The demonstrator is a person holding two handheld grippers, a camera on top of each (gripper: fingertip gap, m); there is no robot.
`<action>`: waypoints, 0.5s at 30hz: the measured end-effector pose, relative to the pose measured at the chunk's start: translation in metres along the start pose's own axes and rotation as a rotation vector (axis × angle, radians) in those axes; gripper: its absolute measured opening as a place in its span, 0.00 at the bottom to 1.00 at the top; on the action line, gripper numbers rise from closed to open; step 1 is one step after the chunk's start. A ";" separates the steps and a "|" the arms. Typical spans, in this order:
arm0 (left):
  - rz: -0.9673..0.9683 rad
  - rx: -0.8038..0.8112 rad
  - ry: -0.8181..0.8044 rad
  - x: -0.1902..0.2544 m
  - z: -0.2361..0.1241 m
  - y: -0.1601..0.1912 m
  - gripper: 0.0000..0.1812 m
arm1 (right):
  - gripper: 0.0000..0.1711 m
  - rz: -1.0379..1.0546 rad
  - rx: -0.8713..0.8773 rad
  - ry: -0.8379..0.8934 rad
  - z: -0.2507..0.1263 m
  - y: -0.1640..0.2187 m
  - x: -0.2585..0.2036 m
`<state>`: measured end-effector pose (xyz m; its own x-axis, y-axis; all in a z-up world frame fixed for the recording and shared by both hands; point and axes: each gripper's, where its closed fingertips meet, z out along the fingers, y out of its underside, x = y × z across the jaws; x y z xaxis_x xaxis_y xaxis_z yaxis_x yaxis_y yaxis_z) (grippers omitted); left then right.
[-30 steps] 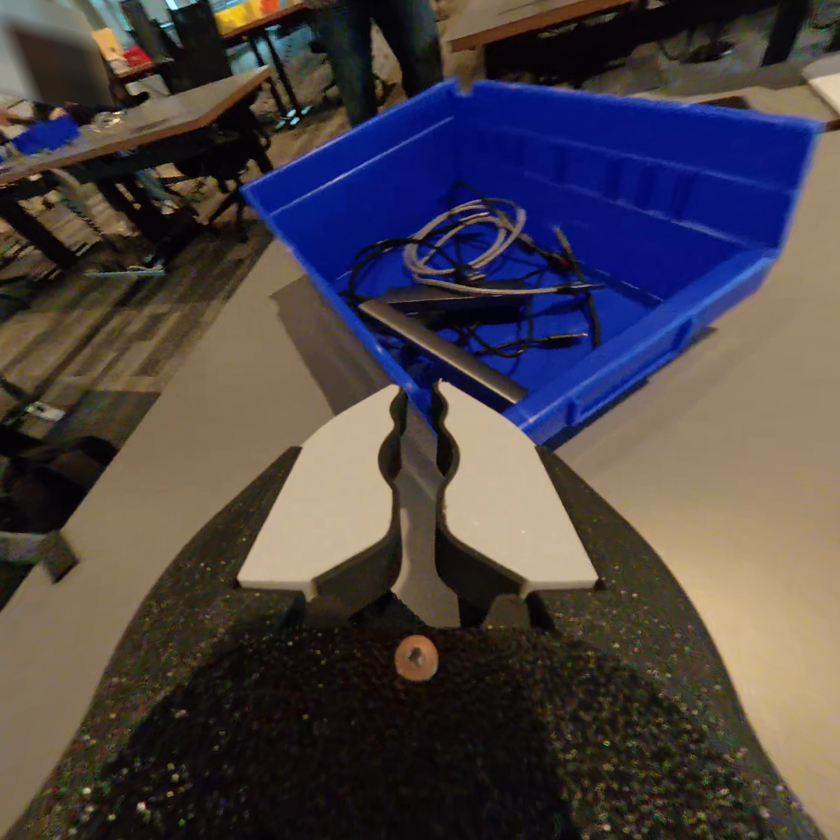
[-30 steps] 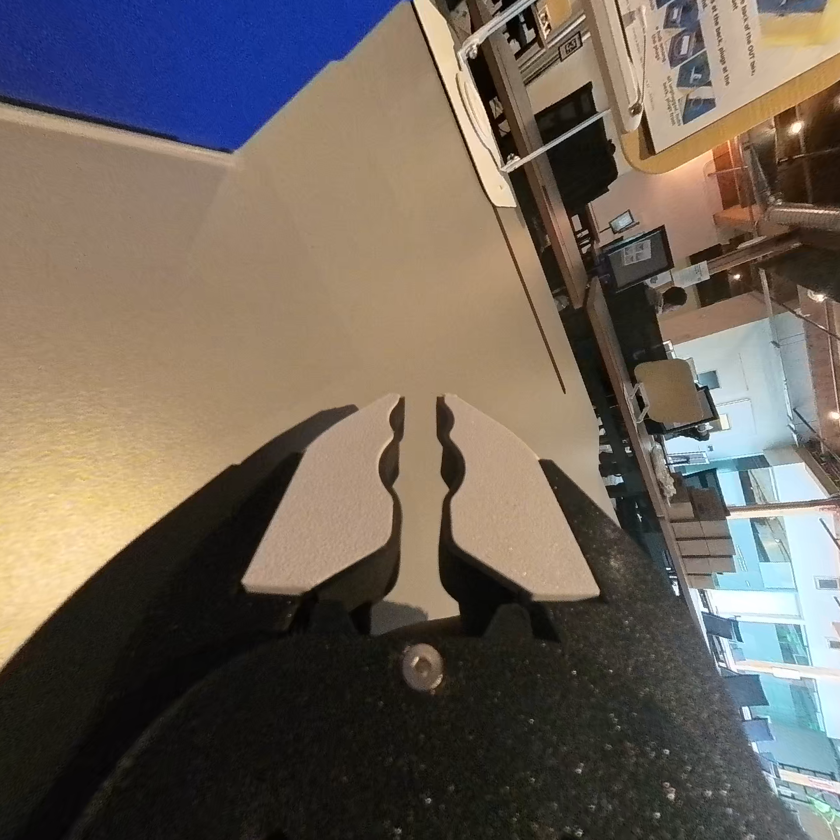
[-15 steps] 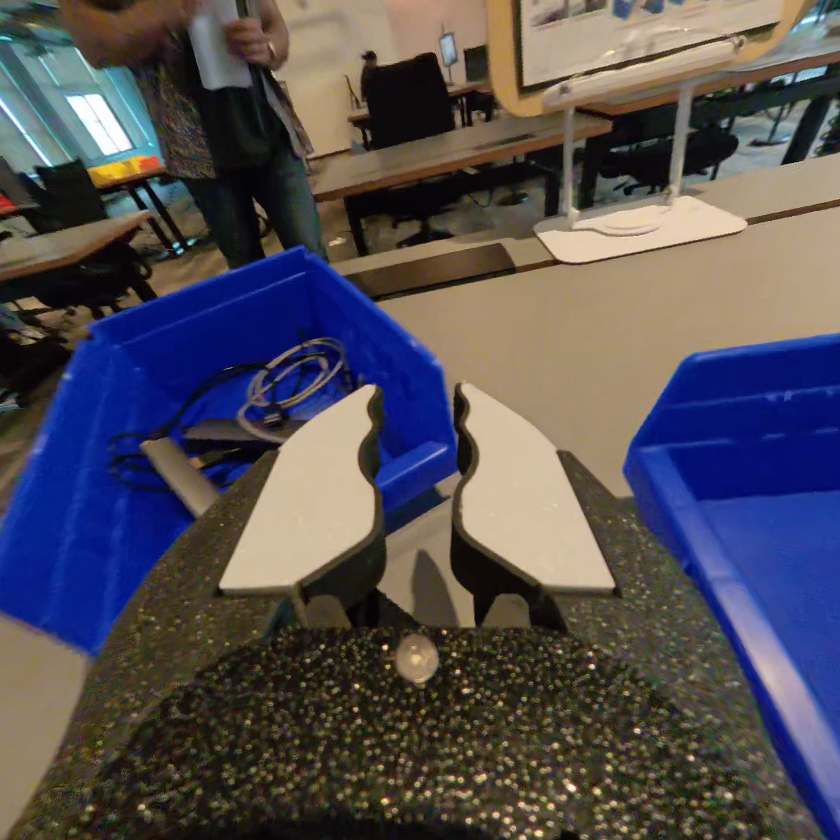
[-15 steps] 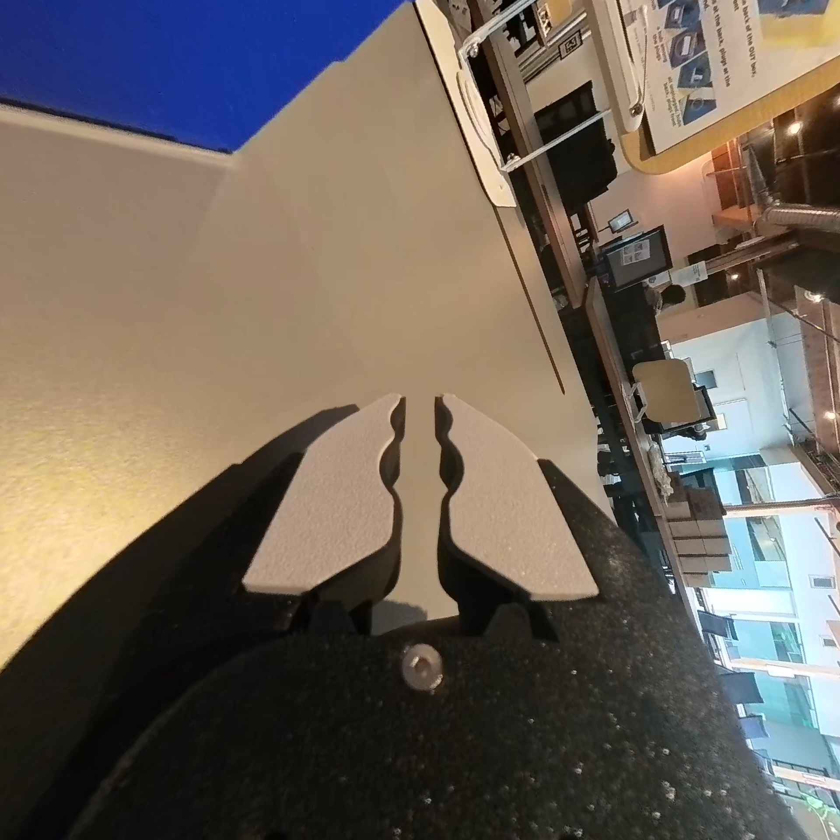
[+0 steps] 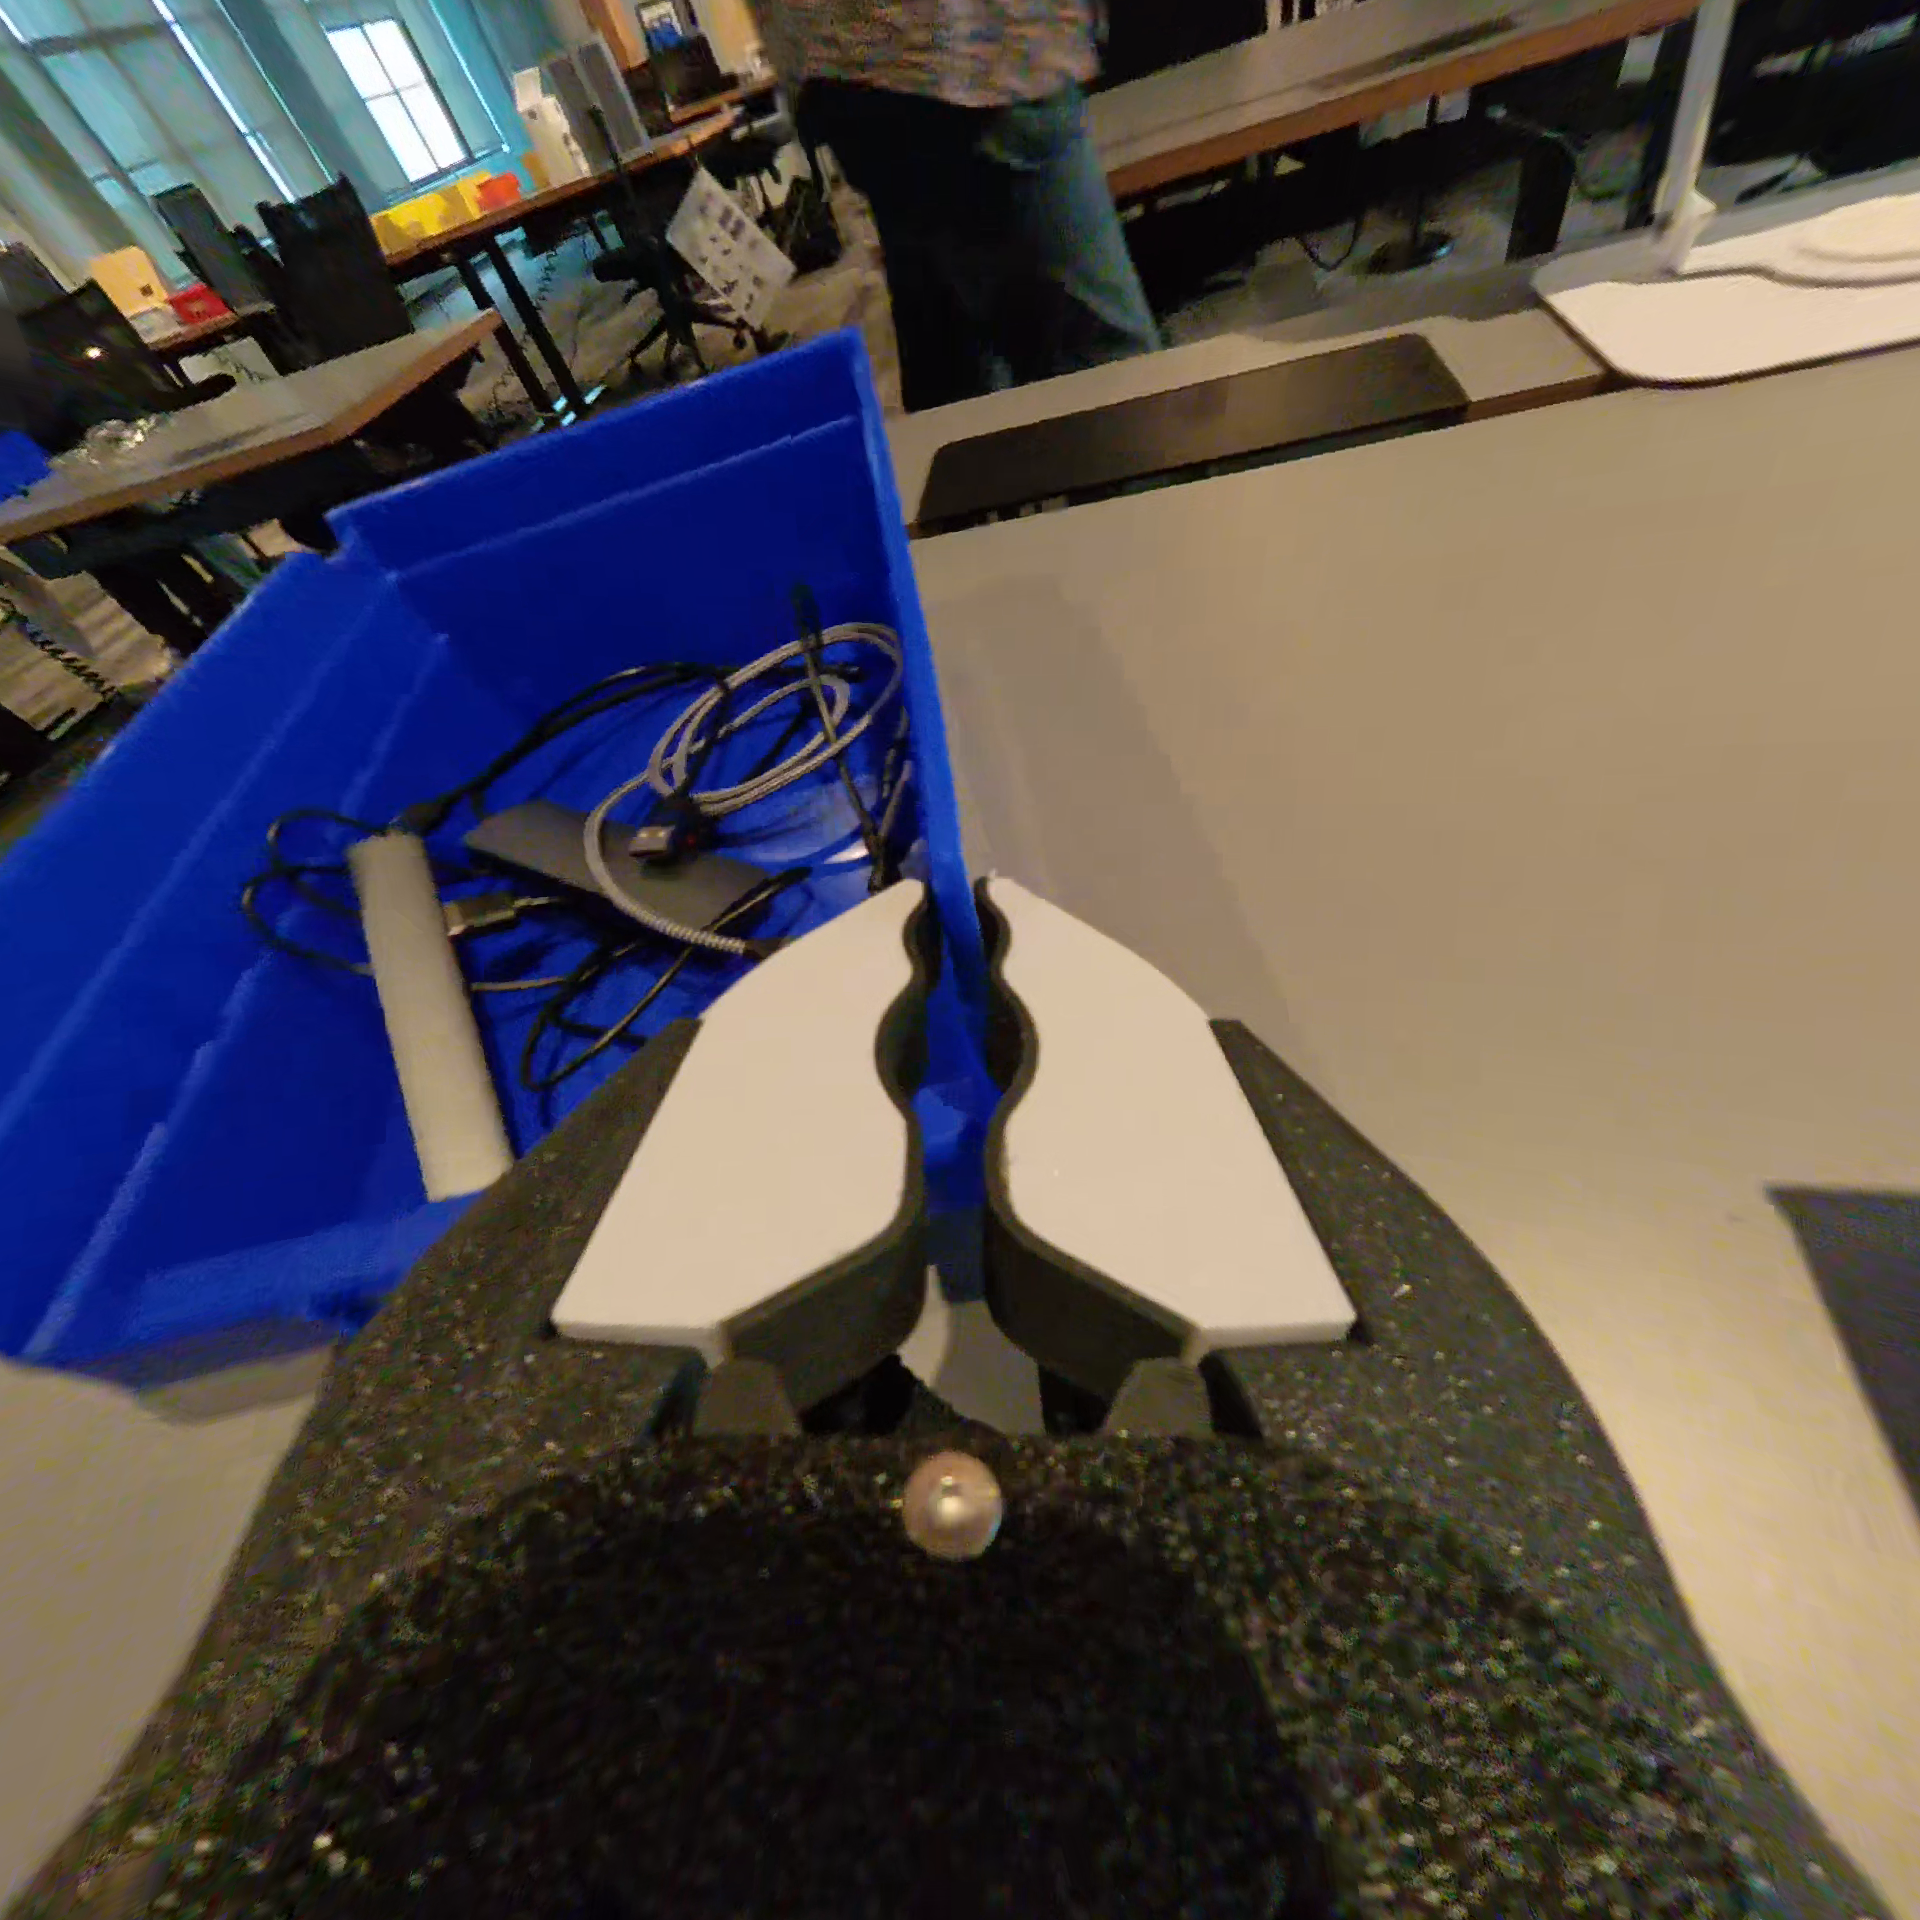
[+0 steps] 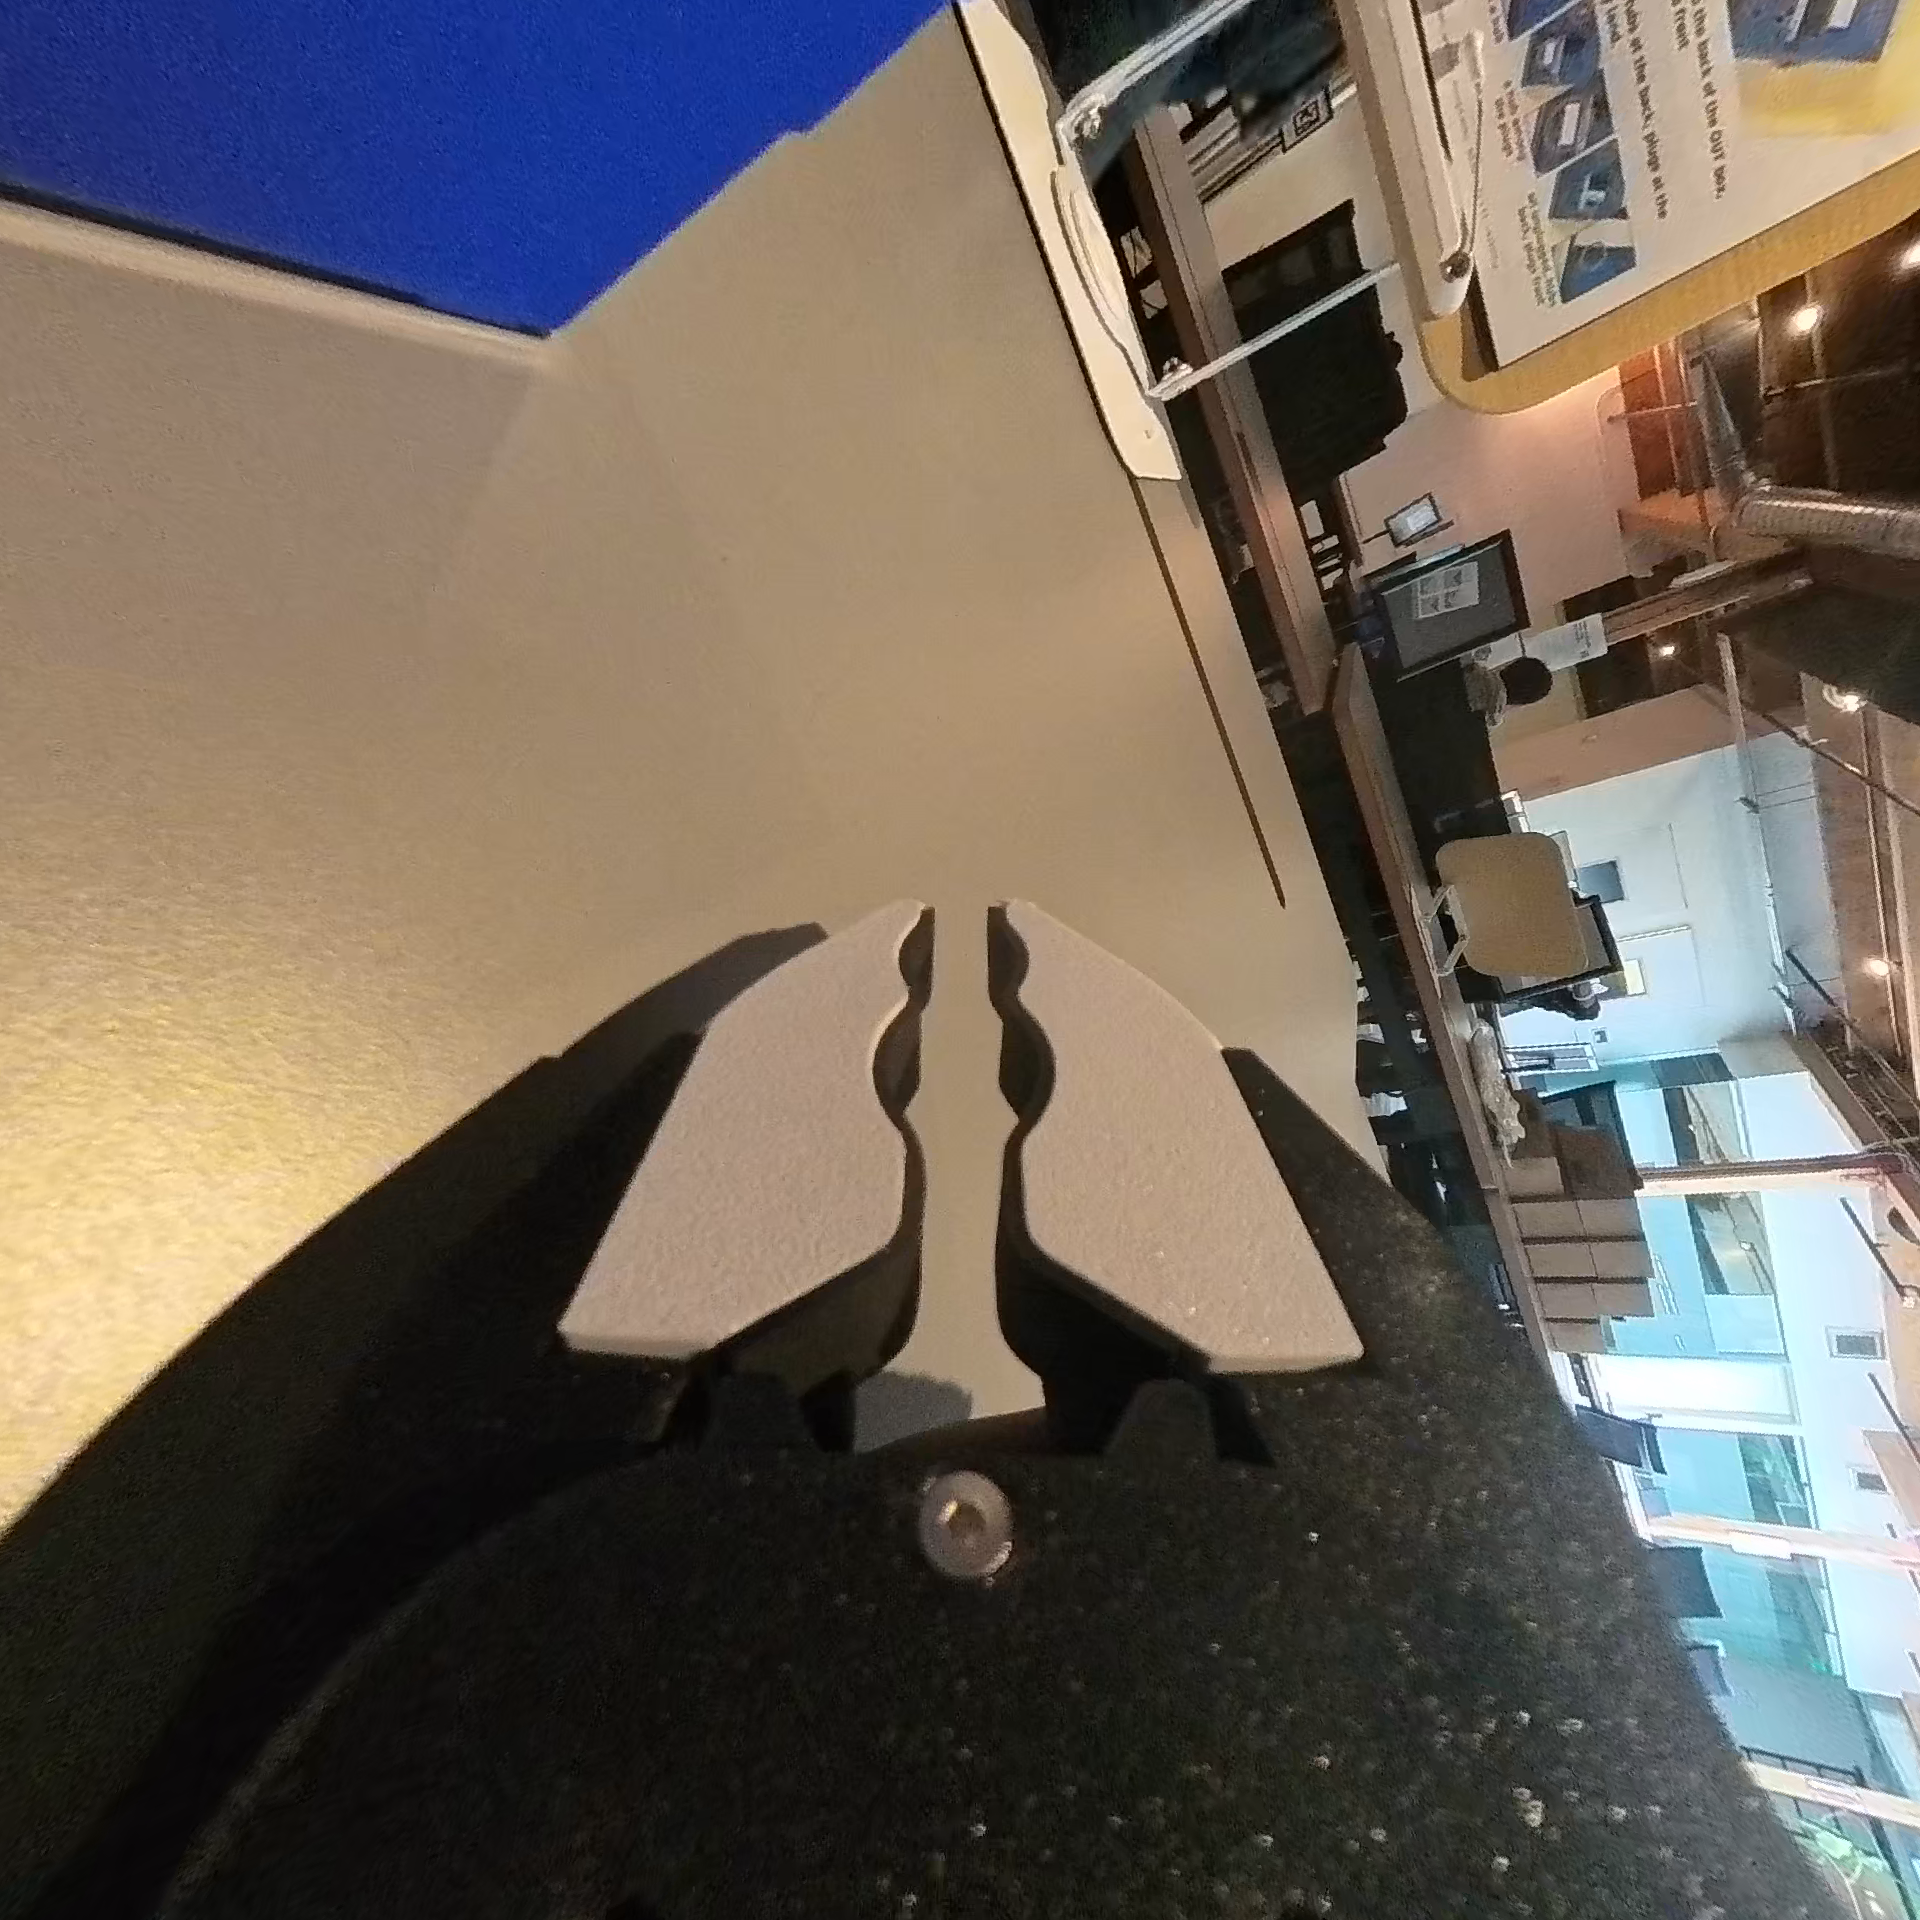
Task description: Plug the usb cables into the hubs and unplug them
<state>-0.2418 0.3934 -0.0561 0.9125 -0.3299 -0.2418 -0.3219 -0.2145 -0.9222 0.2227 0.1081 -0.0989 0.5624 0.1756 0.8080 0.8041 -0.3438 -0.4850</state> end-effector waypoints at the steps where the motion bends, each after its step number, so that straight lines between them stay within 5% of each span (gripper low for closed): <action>1: -0.016 0.004 -0.008 -0.011 -0.004 0.004 0.02 | 0.06 -0.001 0.000 0.000 0.000 0.000 0.000; 7: -0.032 0.023 -0.012 -0.050 -0.025 0.021 0.03 | 0.05 -0.004 -0.007 0.006 0.001 0.000 0.000; 15: -0.015 0.031 0.001 -0.048 -0.038 0.025 0.02 | 0.05 -0.006 -0.014 0.013 0.001 0.001 0.000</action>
<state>-0.3028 0.3686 -0.0558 0.9168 -0.3280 -0.2277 -0.3002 -0.1904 -0.9347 0.2238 0.1087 -0.0994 0.5551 0.1661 0.8150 0.8046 -0.3557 -0.4755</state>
